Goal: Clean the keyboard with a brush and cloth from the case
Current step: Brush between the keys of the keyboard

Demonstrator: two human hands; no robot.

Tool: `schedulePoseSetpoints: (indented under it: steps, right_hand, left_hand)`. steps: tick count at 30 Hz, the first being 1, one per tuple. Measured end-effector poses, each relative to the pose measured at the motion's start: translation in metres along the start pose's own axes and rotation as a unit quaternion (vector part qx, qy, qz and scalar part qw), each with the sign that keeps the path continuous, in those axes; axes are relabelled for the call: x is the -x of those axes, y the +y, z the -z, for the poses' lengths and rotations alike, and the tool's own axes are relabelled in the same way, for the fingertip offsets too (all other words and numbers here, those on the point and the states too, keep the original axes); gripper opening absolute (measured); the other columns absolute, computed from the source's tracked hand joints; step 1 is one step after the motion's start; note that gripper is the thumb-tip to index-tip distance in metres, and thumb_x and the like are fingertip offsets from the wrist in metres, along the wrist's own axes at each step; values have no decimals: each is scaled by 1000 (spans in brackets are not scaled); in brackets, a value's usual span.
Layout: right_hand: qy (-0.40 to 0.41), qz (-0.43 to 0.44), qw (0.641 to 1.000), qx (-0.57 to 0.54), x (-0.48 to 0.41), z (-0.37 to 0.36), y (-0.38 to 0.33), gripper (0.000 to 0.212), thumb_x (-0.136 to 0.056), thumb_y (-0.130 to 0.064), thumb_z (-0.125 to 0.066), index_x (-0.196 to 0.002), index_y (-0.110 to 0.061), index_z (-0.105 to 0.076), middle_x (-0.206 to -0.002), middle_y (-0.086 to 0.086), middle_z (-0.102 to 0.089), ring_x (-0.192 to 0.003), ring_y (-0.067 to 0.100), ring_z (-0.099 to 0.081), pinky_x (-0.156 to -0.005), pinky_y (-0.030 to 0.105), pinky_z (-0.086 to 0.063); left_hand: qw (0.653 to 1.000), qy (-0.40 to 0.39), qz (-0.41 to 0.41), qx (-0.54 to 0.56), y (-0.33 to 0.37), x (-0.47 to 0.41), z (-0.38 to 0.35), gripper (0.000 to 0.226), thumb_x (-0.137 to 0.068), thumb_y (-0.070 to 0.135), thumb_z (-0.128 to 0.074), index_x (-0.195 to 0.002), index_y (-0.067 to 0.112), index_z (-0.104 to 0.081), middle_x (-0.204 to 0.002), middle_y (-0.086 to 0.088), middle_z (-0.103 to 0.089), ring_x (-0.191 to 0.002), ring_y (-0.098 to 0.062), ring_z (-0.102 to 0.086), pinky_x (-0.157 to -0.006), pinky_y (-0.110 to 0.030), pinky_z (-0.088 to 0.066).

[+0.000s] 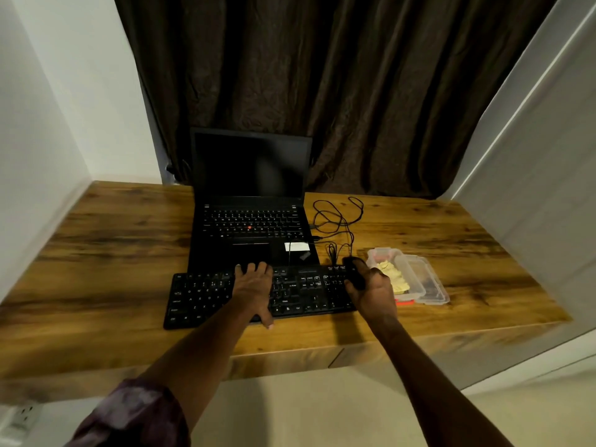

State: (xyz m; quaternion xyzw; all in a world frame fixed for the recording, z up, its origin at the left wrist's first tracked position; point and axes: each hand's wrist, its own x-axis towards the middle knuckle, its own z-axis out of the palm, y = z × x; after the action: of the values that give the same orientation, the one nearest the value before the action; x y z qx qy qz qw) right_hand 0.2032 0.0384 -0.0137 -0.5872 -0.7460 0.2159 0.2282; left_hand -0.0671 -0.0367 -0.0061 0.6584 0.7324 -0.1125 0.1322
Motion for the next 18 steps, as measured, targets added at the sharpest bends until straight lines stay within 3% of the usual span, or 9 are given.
schedulePoseSetpoints:
  steps: [3,8,11,13,16,18]
  right_hand:
    - [-14,-7,999,-40,10,0,-26,70,-78,-65,-60,-141,-39,-44,-133,3,-59,-120,22,-57,-96,43,-54]
    - [-2,-6,998,-70,7,10,-25,51,-87,-30,-72,-136,-24,-56,-123,4,-67,-109,20,-66,-85,35,-60]
    - [29,-31,997,-67,4,24,-11,34,-89,-16,-71,-122,-12,-65,-105,1,-71,-97,18,-68,-68,6,-52]
    - [46,-44,996,-69,6,33,-10,25,-89,-9,-69,-113,-1,-66,-97,1,-67,-91,18,-65,-59,-3,-42]
    - [39,-30,997,-64,5,32,-15,28,-91,-14,-68,-118,-5,-65,-101,6,-72,-90,18,-67,-59,-2,-43]
    - [23,-15,998,-60,1,23,-17,36,-90,-27,-69,-125,-18,-62,-105,5,-73,-93,18,-69,-69,8,-53]
  left_hand:
    - [1000,4,-3,-4,0,-1,0,140,-54,62,-88,-157,8,-10,-158,-9,-20,-146,-32,-21,-121,-58,-12]
    - [1000,6,-2,-1,0,0,-1,140,-54,62,-88,-158,9,-10,-158,-9,-21,-145,-31,-22,-121,-58,-13]
    - [1000,4,-2,1,0,1,0,140,-54,61,-88,-158,9,-9,-159,-9,-20,-145,-32,-21,-121,-58,-12]
    - [1000,1,0,0,1,1,0,140,-55,61,-88,-158,9,-8,-159,-10,-19,-146,-32,-20,-121,-58,-12]
    - [1000,-1,2,0,1,1,0,140,-55,60,-88,-158,9,-7,-160,-10,-18,-146,-32,-19,-121,-58,-11]
    - [1000,-3,3,0,1,1,0,140,-56,60,-88,-158,9,-7,-160,-10,-17,-147,-32,-19,-121,-58,-10]
